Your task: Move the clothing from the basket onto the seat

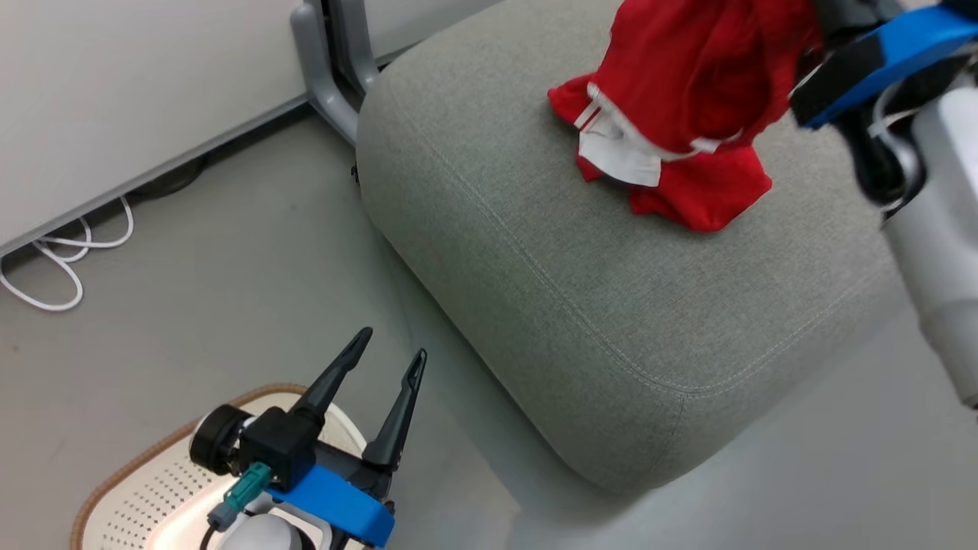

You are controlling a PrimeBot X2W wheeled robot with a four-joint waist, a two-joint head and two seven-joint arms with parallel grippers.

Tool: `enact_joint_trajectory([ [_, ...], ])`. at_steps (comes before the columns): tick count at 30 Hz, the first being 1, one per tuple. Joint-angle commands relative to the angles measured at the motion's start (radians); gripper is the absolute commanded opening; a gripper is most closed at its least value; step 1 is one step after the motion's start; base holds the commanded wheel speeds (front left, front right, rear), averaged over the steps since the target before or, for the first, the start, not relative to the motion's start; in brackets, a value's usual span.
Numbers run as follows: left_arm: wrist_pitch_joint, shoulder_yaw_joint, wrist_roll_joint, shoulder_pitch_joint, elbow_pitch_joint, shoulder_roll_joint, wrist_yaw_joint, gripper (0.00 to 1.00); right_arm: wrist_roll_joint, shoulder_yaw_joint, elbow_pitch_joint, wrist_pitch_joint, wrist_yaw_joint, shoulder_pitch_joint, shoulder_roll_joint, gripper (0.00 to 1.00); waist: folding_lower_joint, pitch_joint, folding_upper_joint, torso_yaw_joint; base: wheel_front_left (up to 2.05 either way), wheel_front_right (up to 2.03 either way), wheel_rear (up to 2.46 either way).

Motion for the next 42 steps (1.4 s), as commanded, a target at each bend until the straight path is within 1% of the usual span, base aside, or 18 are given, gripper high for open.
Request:
enact_joint_trajectory([
  [1, -0.003, 0.001, 0.003, -0.021, -0.005, 0.012, -0.001, 1.0, -0.003, -0.015, -0.006, 0.0, 0.0, -0.029, -0.011, 0.0, 0.0, 0.044, 0.0, 0.015, 0.0, 0.0, 0.0],
  [7, -0.003, -0.012, 0.013, -0.079, -0.038, 0.068, -0.001, 1.0, -0.023, -0.133, -0.023, -0.017, 0.0, -0.127, -0.087, 0.0, 0.0, 0.162, 0.0, 0.04, 0.0, 0.0, 0.0],
  [10, -0.003, -0.019, 0.024, -0.113, -0.059, 0.097, -0.001, 1.0, -0.021, -0.185, -0.028, -0.025, 0.0, -0.138, -0.104, 0.0, 0.0, 0.228, 0.0, 0.049, 0.0, 0.0, 0.0],
  [11, -0.002, -0.023, 0.029, -0.125, -0.064, 0.106, -0.001, 1.0, -0.029, -0.198, -0.021, -0.028, 0.0, -0.138, -0.117, 0.0, 0.0, 0.251, 0.0, 0.053, 0.0, 0.0, 0.0],
  [13, -0.001, -0.03, 0.036, -0.155, -0.076, 0.123, -0.001, 1.0, -0.034, -0.22, -0.001, -0.031, 0.0, -0.125, -0.121, 0.0, 0.0, 0.292, 0.0, 0.063, 0.0, 0.0, 0.0],
  [17, 0.01, -0.045, 0.049, -0.203, -0.102, 0.145, -0.001, 1.0, -0.029, -0.277, 0.049, -0.038, 0.0, -0.084, -0.103, 0.0, 0.0, 0.367, 0.0, 0.08, 0.0, 0.0, 0.0],
  [18, 0.013, -0.043, 0.052, -0.22, -0.118, 0.156, -0.001, 1.0, -0.031, -0.303, 0.074, -0.041, 0.0, -0.068, -0.09, 0.0, 0.0, 0.399, 0.0, 0.087, 0.0, 0.0, 0.0],
  [23, 0.021, -0.032, 0.054, -0.223, -0.147, 0.178, 0.008, 1.0, -0.058, -0.335, 0.135, -0.044, 0.0, -0.028, -0.058, 0.0, 0.0, 0.46, 0.0, 0.102, 0.0, 0.0, 0.0],
  [29, 0.017, -0.025, 0.056, -0.225, -0.161, 0.194, 0.013, 1.0, -0.077, -0.387, 0.188, -0.044, 0.0, -0.008, -0.027, 0.0, 0.0, 0.489, 0.0, 0.116, 0.0, 0.0, 0.0],
  [36, 0.014, -0.024, 0.051, -0.231, -0.156, 0.196, 0.016, 1.0, -0.107, -0.424, 0.179, -0.044, 0.0, -0.001, -0.014, 0.0, 0.0, 0.48, 0.0, 0.123, 0.0, 0.0, 0.0],
  [37, 0.012, -0.025, 0.049, -0.23, -0.154, 0.193, 0.016, 1.0, -0.112, -0.427, 0.177, -0.044, 0.0, 0.002, -0.013, 0.05, 0.0, 0.476, 0.0, 0.124, 0.0, 0.0, 0.0],
  [38, 0.011, -0.026, 0.048, -0.23, -0.154, 0.191, 0.016, 1.0, -0.12, -0.428, 0.176, -0.044, 0.0, 0.005, -0.012, 0.21, 0.0, 0.473, 0.0, 0.125, 0.0, 0.0, 0.0],
  [39, 0.009, -0.028, 0.046, -0.23, -0.15, 0.188, 0.016, 1.0, -0.127, -0.427, 0.175, -0.044, 0.0, 0.01, -0.012, 0.33, 0.0, 0.468, 0.0, 0.125, 0.0, 0.0, 0.0],
  [40, 0.008, -0.031, 0.047, -0.231, -0.148, 0.186, 0.015, 1.0, -0.132, -0.429, 0.174, -0.044, 0.0, 0.013, -0.011, 0.65, 0.0, 0.464, 0.0, 0.127, 0.0, 0.0, 0.0],
  [41, 0.006, -0.033, 0.048, -0.232, -0.145, 0.184, 0.015, 1.0, -0.137, -0.432, 0.174, -0.044, 0.0, 0.015, -0.011, 1.0, 0.0, 0.46, 0.0, 0.128, 0.0, 0.0, 0.0],
  [42, 0.005, -0.035, 0.048, -0.234, -0.143, 0.181, 0.014, 1.0, -0.141, -0.434, 0.175, -0.044, 0.0, 0.017, -0.011, 1.0, 0.0, 0.456, 0.0, 0.129, 0.0, 0.0, 0.0],
])
